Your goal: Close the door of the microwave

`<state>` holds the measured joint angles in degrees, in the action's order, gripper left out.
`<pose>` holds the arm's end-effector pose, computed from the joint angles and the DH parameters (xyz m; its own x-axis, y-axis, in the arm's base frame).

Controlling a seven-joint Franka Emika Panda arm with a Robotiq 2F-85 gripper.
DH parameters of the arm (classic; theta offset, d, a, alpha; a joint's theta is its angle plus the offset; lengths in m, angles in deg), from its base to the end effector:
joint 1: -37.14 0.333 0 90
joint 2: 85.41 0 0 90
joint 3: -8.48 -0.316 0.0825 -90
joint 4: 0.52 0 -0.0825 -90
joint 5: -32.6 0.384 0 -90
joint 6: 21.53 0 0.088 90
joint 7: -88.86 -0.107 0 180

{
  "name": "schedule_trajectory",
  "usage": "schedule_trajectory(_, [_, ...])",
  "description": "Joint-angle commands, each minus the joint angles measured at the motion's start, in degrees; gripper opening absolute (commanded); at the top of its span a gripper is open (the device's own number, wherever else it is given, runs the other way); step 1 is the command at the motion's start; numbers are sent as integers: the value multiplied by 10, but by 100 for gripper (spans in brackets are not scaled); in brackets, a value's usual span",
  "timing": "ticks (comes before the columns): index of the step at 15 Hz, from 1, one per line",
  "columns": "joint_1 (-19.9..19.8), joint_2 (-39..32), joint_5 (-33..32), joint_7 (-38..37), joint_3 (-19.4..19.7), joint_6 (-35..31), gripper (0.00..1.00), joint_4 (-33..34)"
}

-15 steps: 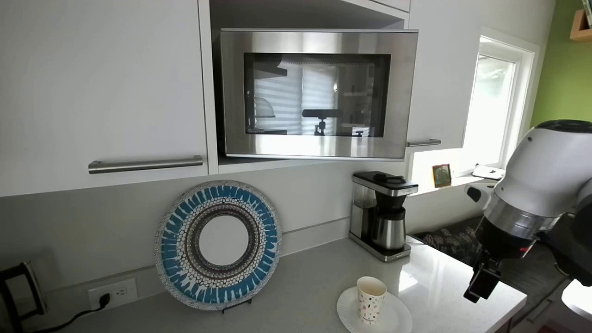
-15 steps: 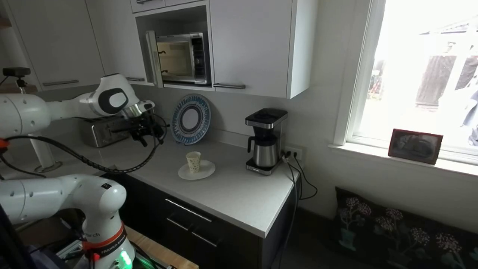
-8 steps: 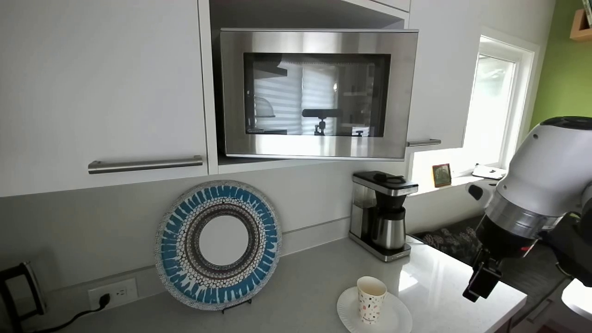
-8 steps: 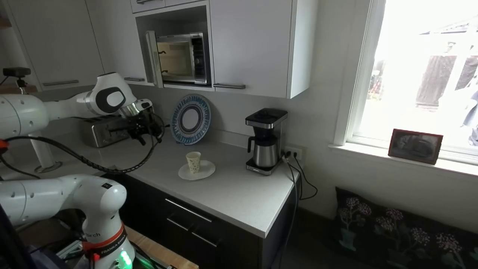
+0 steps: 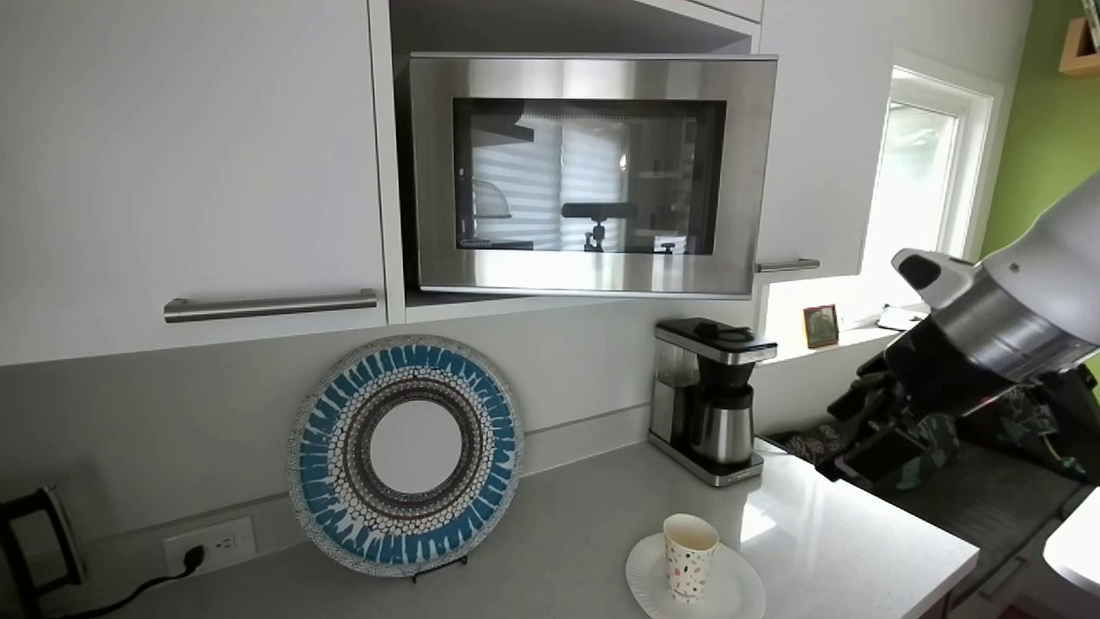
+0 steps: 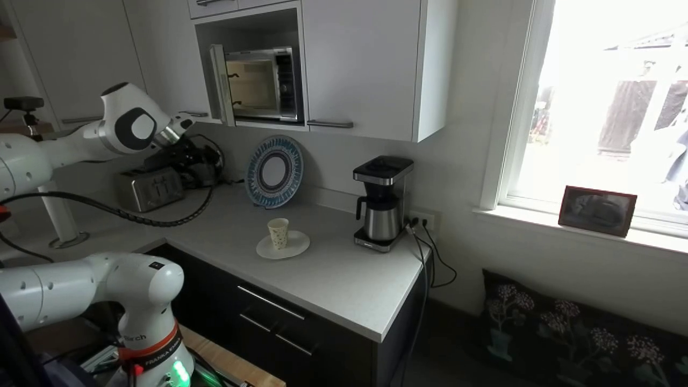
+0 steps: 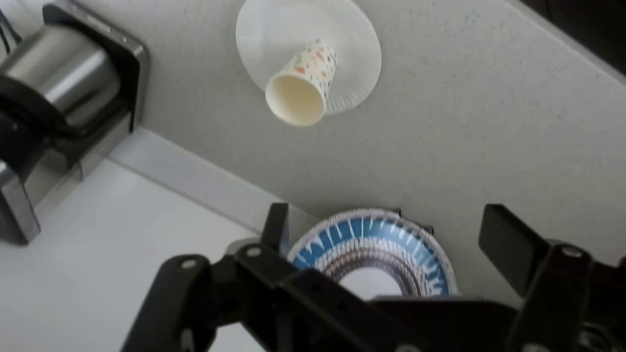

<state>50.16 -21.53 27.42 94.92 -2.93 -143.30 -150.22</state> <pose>0.2381 0.1272 0.6157 0.6925 0.4898 0.5297 0.3691 -0.8714 0.3233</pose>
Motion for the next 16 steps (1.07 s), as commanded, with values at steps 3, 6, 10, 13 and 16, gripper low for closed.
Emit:
schedule_trajectory(3, [3, -7, -19, -9, -36, -171, 100, 30])
schedule_trajectory(6, [-19, -26, -33, -22, -57, -315, 100, 32])
schedule_trajectory(10, [-15, -33, -35, -13, -54, -363, 100, 29])
schedule_trajectory(13, [-17, -47, -36, -13, -56, -374, 100, 32])
schedule_trajectory(16, [-65, -59, -36, -52, -73, -392, 100, 41])
